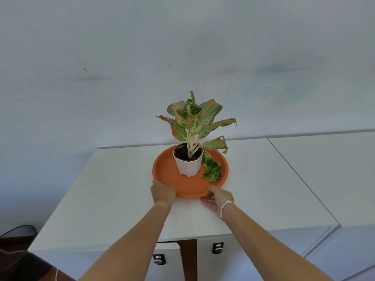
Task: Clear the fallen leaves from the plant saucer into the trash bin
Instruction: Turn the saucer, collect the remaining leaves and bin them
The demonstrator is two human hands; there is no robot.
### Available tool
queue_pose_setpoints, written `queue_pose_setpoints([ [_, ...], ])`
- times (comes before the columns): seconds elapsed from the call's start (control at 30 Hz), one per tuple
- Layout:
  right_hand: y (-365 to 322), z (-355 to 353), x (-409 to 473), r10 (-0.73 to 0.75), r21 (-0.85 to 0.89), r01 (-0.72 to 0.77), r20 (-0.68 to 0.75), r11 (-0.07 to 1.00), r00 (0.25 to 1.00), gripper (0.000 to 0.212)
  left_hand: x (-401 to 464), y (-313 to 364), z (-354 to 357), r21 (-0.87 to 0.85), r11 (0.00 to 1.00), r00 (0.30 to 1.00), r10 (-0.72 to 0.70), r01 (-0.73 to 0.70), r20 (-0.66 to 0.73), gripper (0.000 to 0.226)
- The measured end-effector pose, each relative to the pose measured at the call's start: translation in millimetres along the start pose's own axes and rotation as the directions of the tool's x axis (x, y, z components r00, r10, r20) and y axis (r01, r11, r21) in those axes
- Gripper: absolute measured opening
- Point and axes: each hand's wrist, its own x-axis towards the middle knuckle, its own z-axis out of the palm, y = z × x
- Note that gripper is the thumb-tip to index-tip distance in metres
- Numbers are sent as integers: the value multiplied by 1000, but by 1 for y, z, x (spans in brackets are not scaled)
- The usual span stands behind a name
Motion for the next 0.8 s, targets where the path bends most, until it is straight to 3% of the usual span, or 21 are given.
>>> queue_pose_setpoints([
  [0.27,-24,-29,13,-59,21,60,-53,998,997,16,19,-4,-24,19,998,996,60,-61,61,46],
  [0.57,-39,-42,25,-88,-229,61,-108,972,990,14,33,-4,-38,-10,996,984,88,-87,152,36],
  [0.8,-37,-34,31,-79,-197,44,-171,979,982,10,31,-13,-26,-58,996,993,73,-68,90,53],
])
